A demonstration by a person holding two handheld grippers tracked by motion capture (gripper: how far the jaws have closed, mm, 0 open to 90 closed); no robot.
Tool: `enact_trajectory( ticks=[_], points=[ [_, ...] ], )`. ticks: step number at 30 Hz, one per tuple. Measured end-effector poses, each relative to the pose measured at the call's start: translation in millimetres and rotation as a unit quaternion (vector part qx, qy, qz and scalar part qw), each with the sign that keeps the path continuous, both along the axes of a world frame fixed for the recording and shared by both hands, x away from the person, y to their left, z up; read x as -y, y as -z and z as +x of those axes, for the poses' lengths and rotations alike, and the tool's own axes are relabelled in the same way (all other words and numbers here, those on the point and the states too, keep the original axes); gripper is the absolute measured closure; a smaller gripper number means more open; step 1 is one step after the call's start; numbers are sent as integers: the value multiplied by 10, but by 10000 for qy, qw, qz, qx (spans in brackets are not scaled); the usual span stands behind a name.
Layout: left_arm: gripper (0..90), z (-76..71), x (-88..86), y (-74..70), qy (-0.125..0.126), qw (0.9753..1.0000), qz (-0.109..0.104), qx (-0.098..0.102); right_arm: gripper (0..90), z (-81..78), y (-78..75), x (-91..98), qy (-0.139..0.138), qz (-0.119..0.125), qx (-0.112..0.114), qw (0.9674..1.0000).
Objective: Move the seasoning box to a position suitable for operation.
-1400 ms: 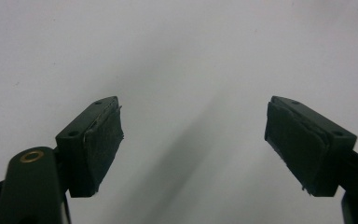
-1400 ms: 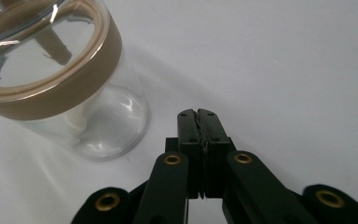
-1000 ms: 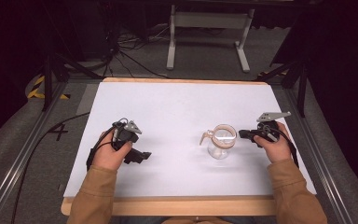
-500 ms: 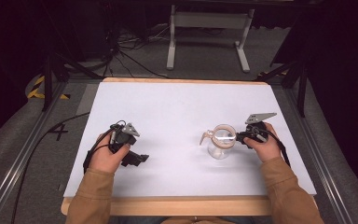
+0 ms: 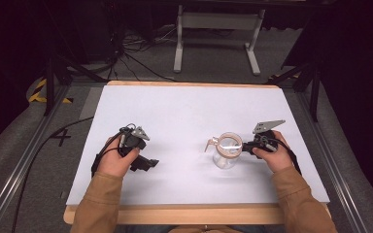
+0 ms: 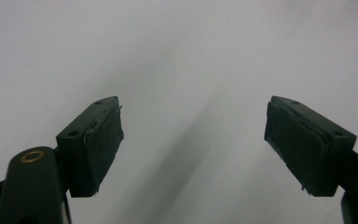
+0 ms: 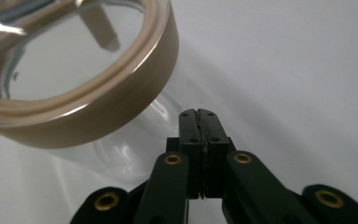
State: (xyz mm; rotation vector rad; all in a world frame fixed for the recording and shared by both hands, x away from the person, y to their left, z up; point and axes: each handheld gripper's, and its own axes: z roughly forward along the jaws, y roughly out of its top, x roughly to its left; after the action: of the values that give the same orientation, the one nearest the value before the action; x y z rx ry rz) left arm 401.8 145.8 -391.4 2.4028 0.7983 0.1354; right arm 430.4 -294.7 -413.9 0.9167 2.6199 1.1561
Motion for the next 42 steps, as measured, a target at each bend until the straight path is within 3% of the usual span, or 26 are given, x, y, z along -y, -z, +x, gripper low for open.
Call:
enact_trajectory(
  ticks=[10,18,30,42],
  points=[
    [194,83,129,-7,160,9999,-6,-11,900,-197,-48,-214,-462,-332,-29,9984],
    [193,134,207,-4,169,9998,-108,10,900,-384,-75,-440,-907,-678,8,9936],
    [193,150,201,-16,110,9997,-190,53,900,-551,-58,-770,-1505,-617,-83,9867],
    [194,157,199,-22,102,9997,-238,5,900,-593,-12,-897,-1724,-533,-144,9835]
  ],
)
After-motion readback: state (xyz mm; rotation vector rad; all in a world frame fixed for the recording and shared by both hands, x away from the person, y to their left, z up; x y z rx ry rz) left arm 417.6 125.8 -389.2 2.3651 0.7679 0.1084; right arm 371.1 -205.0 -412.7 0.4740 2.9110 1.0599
